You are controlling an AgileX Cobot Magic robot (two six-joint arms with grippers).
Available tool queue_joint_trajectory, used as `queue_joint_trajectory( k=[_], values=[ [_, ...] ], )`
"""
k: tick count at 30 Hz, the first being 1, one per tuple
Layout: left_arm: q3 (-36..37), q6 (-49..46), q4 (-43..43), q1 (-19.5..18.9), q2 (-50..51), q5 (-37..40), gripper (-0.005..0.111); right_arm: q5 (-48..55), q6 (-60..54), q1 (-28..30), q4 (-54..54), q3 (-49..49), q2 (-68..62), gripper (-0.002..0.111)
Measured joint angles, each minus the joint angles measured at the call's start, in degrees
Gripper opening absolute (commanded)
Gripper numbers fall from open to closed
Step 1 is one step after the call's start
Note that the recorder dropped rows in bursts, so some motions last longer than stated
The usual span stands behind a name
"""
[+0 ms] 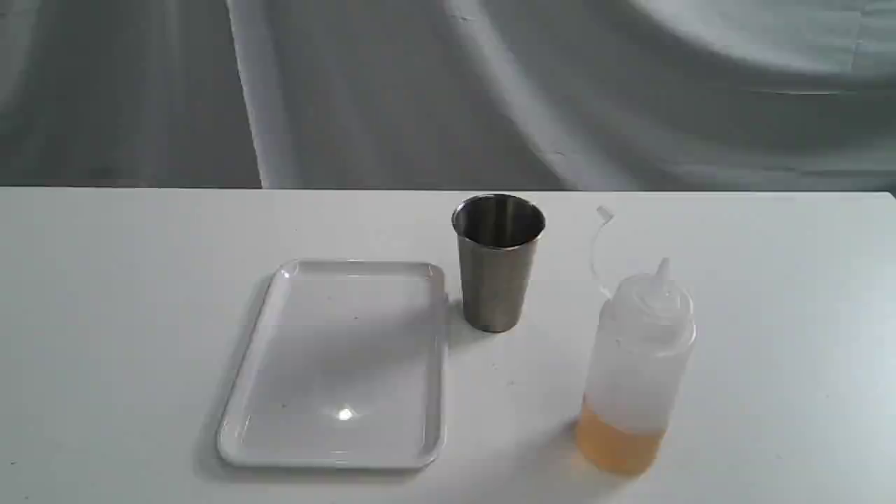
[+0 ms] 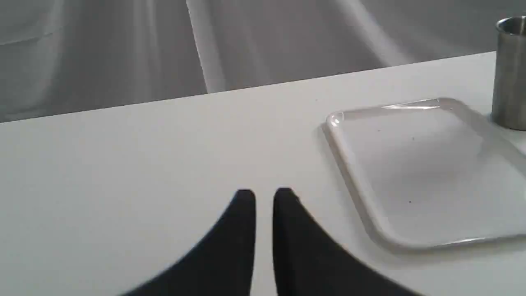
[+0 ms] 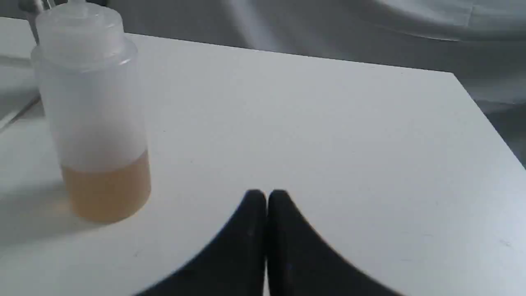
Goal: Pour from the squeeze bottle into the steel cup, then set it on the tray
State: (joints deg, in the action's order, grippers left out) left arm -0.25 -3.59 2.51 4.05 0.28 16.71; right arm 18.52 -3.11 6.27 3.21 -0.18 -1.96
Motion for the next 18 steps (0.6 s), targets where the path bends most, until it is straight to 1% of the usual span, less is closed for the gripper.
queue_joint_trajectory(
  k=[8,13,16,18],
  values=[
    [0.00,0.00,0.00,0.00,0.00,0.00,0.008,0.00,0.00,0.00,0.00,0.00,0.00,0.000],
    [0.00,0.00,0.00,0.00,0.00,0.00,0.008,0.69,0.00,0.00,-3.66,-0.18,0.00,0.000],
    [0.00,0.00,0.00,0.00,0.00,0.00,0.008,3.62,0.00,0.00,-4.81,-2.83,0.00,0.000],
    [0.00,0.00,0.00,0.00,0.00,0.00,0.008,5.78,0.00,0.00,-5.04,-6.60,0.00,0.000]
  ],
)
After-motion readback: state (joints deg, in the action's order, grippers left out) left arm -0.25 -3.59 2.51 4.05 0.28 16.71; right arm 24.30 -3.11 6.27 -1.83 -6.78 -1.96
